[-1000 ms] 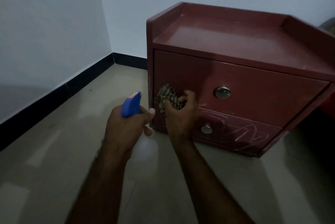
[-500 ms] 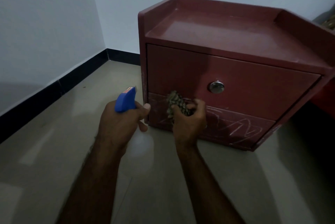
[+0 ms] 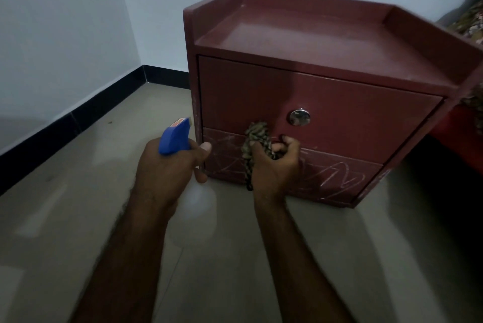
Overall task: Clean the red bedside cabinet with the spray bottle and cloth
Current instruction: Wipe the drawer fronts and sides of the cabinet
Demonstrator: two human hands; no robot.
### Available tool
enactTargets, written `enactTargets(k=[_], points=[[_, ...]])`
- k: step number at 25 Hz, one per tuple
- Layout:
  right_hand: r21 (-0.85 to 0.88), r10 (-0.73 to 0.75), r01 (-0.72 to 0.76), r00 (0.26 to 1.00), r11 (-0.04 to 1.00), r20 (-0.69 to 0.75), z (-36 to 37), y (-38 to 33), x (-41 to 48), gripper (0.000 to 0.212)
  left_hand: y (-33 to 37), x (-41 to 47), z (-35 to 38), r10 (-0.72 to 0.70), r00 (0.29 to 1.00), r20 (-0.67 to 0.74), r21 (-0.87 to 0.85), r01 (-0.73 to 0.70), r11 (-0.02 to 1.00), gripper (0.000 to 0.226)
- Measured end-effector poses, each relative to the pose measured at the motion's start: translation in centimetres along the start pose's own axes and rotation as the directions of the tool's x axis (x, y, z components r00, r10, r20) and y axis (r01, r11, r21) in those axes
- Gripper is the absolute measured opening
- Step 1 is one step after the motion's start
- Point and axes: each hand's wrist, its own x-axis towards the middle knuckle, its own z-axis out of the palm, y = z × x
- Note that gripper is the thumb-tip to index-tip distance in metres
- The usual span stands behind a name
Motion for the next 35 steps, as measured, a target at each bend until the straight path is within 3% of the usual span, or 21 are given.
enactTargets(k=[7, 14, 17, 20, 23, 27, 32, 35], points=[[0.082, 0.191, -0.18, 0.969, 0.98, -0.158, -5.2, 2.4, 2.8, 0.051, 0.2, -0.1, 0.7, -0.006, 1.0, 0.006, -0.022, 0.006, 1.0, 0.016], [0.03, 0.124, -0.125, 0.992, 0.992, 0.018, -2.1, 1.1, 1.5, 0.055, -0.1, -0.4, 2.6, 0.052, 0.998, 0.044, -0.01, -0.051, 0.999, 0.019], [0.045, 0.142, -0.141, 0.989, 0.989, -0.033, -3.8, 1.5, 2.7, 0.055, -0.1, -0.6, 3.3, 0.061, 0.995, 0.077, -0.022, -0.059, 0.998, 0.017], [0.09, 0.16, -0.153, 0.984, 0.984, -0.081, -6.5, 2.2, 4.1, 0.053, -0.3, -0.6, 3.7, 0.076, 0.993, 0.093, -0.001, -0.076, 0.997, 0.033], [0.066, 0.141, -0.132, 0.978, 0.989, -0.156, -9.0, 2.4, 5.4, 0.05, -0.5, -0.7, 4.2, 0.071, 0.992, 0.102, -0.016, -0.07, 0.997, 0.011], [0.061, 0.119, -0.106, 0.954, 0.992, -0.276, -11.3, 2.1, 6.4, 0.047, -0.6, -0.9, 5.5, 0.052, 0.987, 0.151, 0.004, -0.053, 0.999, 0.016], [0.146, 0.068, -0.019, 0.939, 0.989, -0.338, -12.2, 0.3, 7.1, 0.053, -0.3, -1.6, 7.2, 0.064, 0.954, 0.293, 0.059, -0.085, 0.995, 0.017], [0.293, 0.088, 0.012, 0.941, 0.956, -0.326, -12.3, -1.3, 8.2, 0.055, -0.3, -1.9, 7.9, 0.073, 0.942, 0.327, 0.065, -0.099, 0.993, 0.02]])
